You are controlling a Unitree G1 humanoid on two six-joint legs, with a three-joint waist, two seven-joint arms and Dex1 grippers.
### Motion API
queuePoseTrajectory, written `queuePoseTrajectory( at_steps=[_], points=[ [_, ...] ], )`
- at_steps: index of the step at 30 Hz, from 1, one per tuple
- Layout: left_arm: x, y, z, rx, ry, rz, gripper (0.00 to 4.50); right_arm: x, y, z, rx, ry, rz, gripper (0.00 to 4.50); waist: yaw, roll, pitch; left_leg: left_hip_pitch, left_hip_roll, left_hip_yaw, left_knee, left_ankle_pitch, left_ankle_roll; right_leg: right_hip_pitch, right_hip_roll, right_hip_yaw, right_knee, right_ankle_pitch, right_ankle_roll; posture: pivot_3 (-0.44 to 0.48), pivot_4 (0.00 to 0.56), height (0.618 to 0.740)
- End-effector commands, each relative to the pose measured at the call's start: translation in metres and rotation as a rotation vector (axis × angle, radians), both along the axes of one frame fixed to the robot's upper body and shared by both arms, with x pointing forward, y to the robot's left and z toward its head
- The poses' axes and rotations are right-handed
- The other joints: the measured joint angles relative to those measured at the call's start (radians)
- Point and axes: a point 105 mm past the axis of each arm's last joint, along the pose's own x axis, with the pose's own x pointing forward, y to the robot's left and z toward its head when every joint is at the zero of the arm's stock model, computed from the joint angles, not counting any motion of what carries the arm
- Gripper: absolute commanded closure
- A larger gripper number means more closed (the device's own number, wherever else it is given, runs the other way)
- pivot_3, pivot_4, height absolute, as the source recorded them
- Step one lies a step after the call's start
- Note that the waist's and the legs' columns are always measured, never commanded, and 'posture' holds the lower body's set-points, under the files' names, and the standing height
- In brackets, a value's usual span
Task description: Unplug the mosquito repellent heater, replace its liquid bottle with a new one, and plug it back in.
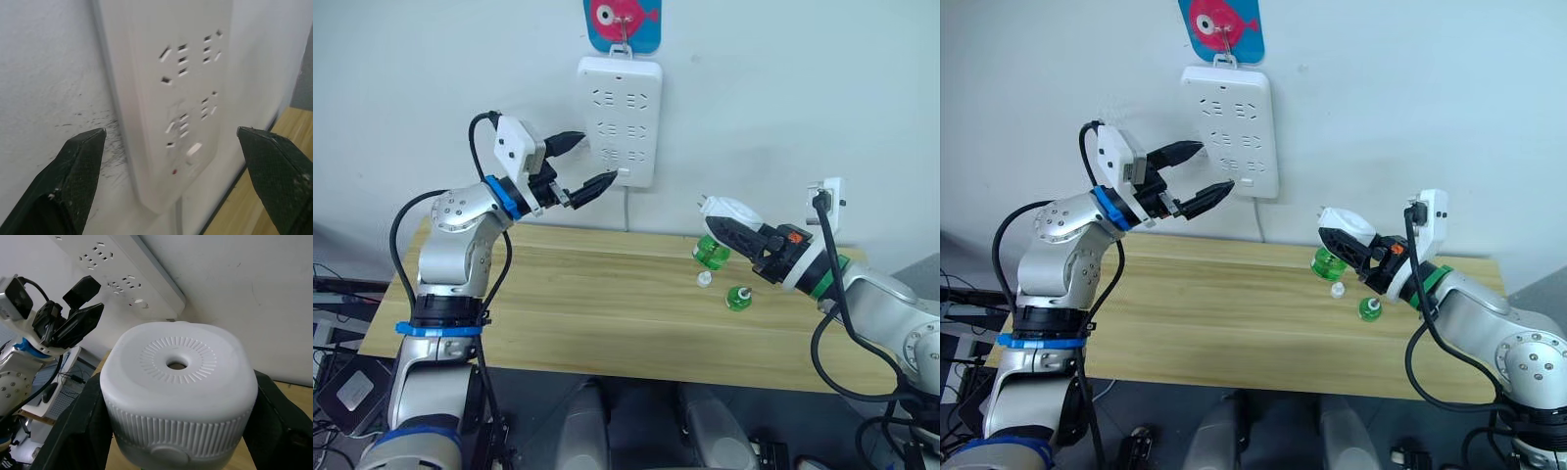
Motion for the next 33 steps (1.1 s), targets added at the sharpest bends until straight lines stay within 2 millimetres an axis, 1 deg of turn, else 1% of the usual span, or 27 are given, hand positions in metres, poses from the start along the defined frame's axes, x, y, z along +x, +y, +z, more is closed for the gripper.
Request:
queuePoseTrajectory(
  at_steps=[1,4,9,17,19,21,24,25,26,31,33],
  points=[
    [0.006,-0.012,0.009,0.023,-0.052,-0.049,0.0,-0.005,0.004,0.013,0.008,-0.062,0.015,1.44,0.008,0.0,0.0,0.0,0.0,0.0,0.0,0.0,0.0,0.0,0.0,0.0,0.0,0.0,0.0,-0.137,0.252,0.74],
    [0.009,-0.019,0.007,0.035,-0.039,-0.099,0.0,-0.004,0.004,0.013,0.006,-0.063,0.013,1.44,0.023,0.0,0.0,0.0,-0.001,-0.002,0.001,0.001,0.0,0.001,0.0,-0.002,0.001,0.0,0.0,-0.137,0.252,0.74],
    [0.006,-0.033,0.003,0.068,-0.016,-0.22,0.0,-0.005,0.004,0.013,-0.002,-0.067,0.01,1.44,0.031,-0.001,0.0,0.0,-0.002,-0.002,0.001,0.001,0.001,0.002,-0.001,-0.002,0.0,0.0,0.0,-0.15,0.243,0.74],
    [0.01,-0.043,0.006,0.094,-0.008,-0.284,0.0,-0.005,0.005,0.013,-0.007,-0.074,0.011,1.44,0.001,-0.001,0.0,-0.001,-0.001,-0.002,-0.001,0.001,0.001,0.0,0.0,-0.002,0.001,0.0,0.0,-0.156,0.241,0.74],
    [0.008,-0.046,0.007,0.069,0.022,-0.321,0.0,-0.006,0.006,0.013,-0.011,-0.077,0.013,1.44,-0.001,-0.001,0.0,-0.001,-0.001,-0.002,0.0,0.001,0.001,0.0,0.0,-0.002,0.001,0.0,0.0,-0.156,0.24,0.74],
    [0.002,-0.049,0.01,0.04,0.066,-0.382,0.0,-0.006,0.008,0.013,-0.026,-0.085,0.02,1.44,-0.001,-0.001,0.0,-0.001,-0.001,-0.001,0.001,0.001,0.001,0.0,0.0,-0.001,0.001,0.0,0.0,-0.157,0.24,0.74],
    [-0.006,-0.044,0.013,0.004,0.147,-0.447,0.0,-0.007,0.009,0.014,-0.063,-0.106,0.025,1.44,-0.005,-0.001,0.0,-0.001,-0.001,-0.001,0.0,0.001,0.001,0.0,0.0,-0.001,0.001,0.0,0.0,-0.165,0.239,0.74],
    [-0.008,-0.041,0.013,-0.002,0.174,-0.455,0.39,-0.008,0.01,0.014,-0.073,-0.113,0.027,1.44,-0.006,-0.001,0.0,-0.001,-0.001,-0.001,0.0,0.001,0.001,0.0,0.0,-0.001,0.001,0.0,0.0,-0.167,0.241,0.74],
    [-0.01,-0.036,0.013,-0.011,0.206,-0.46,0.54,-0.008,0.012,0.016,-0.085,-0.124,0.03,1.44,-0.008,-0.001,0.0,-0.001,-0.001,-0.001,0.0,0.001,0.001,-0.001,0.0,-0.001,0.001,0.0,0.0,-0.17,0.242,0.74],
    [-0.016,-0.015,0.011,-0.047,0.33,-0.451,2.04,-0.013,0.024,0.022,-0.125,-0.172,0.067,1.44,-0.022,-0.001,0.0,-0.001,0.0,-0.002,-0.001,0.002,0.001,-0.001,0.001,-0.002,0.002,0.0,0.0,-0.178,0.251,0.74],
    [-0.015,-0.01,0.012,-0.063,0.344,-0.44,2.62,-0.013,0.029,0.024,-0.127,-0.181,0.075,1.44,-0.028,-0.001,0.0,-0.001,0.0,-0.002,0.0,0.002,0.001,-0.001,0.001,-0.001,0.002,0.0,0.0,-0.176,0.253,0.74]
  ],
)
